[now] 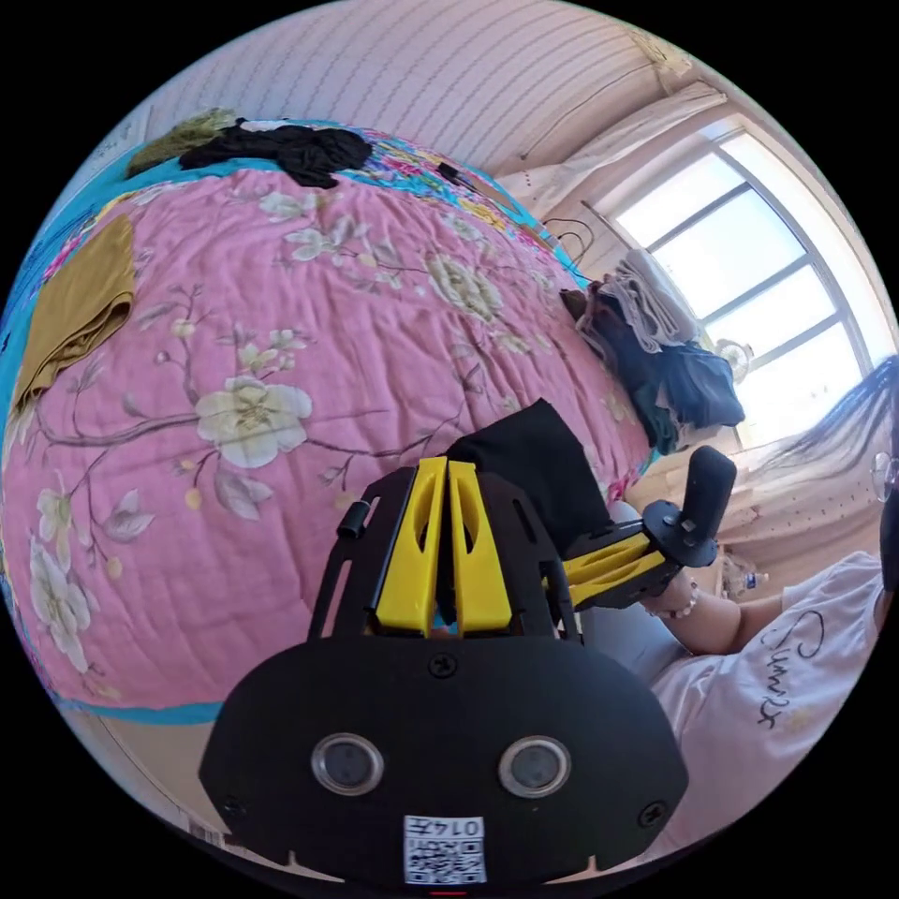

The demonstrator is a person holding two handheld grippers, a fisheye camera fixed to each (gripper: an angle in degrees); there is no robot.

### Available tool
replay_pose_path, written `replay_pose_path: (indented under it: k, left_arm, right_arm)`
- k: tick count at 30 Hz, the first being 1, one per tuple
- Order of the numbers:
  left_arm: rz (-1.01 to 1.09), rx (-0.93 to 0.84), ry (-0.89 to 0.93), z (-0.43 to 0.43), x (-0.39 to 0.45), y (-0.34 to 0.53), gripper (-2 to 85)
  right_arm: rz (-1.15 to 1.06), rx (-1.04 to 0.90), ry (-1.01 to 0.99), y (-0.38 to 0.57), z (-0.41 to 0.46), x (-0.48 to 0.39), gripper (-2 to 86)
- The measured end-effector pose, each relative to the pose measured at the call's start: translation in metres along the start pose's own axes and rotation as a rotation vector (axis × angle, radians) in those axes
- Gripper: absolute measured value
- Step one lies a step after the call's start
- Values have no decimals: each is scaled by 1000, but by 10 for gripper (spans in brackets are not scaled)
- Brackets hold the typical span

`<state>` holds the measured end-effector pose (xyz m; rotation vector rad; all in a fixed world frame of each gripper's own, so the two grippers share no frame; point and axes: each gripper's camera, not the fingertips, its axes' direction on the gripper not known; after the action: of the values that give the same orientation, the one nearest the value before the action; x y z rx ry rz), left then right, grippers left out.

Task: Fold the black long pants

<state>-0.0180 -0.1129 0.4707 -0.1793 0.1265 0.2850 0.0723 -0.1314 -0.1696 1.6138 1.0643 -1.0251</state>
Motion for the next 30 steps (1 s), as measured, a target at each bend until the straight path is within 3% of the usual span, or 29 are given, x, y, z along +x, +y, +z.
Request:
replay_pose_path:
  k: [6, 11, 14, 20, 23, 27, 30]
  left_arm:
    - [-12, 49, -44, -12, 2, 30, 12]
    - [106, 12, -139, 1, 44, 43, 54]
    - [62, -6, -145, 16, 46, 42, 79]
    - [109, -57, -161, 35, 46, 40, 24]
    - [97, -5, -123, 9, 46, 46, 10]
    - [92, -40, -255, 19, 34, 60, 19]
    - [74, 4, -236, 20, 28, 67, 44]
  right_arm:
    - [-34, -35, -173, -5, 5, -16, 26]
    - [7, 6, 33, 1, -30, -22, 41]
    - [92, 79, 172, 3, -57, -13, 64]
    - [337, 187, 348, 16, -103, 19, 112]
    - [389, 169, 339, 18, -108, 29, 120]
    - [405, 137, 272, 13, -100, 34, 131]
    - [426, 128, 222, 9, -94, 38, 131]
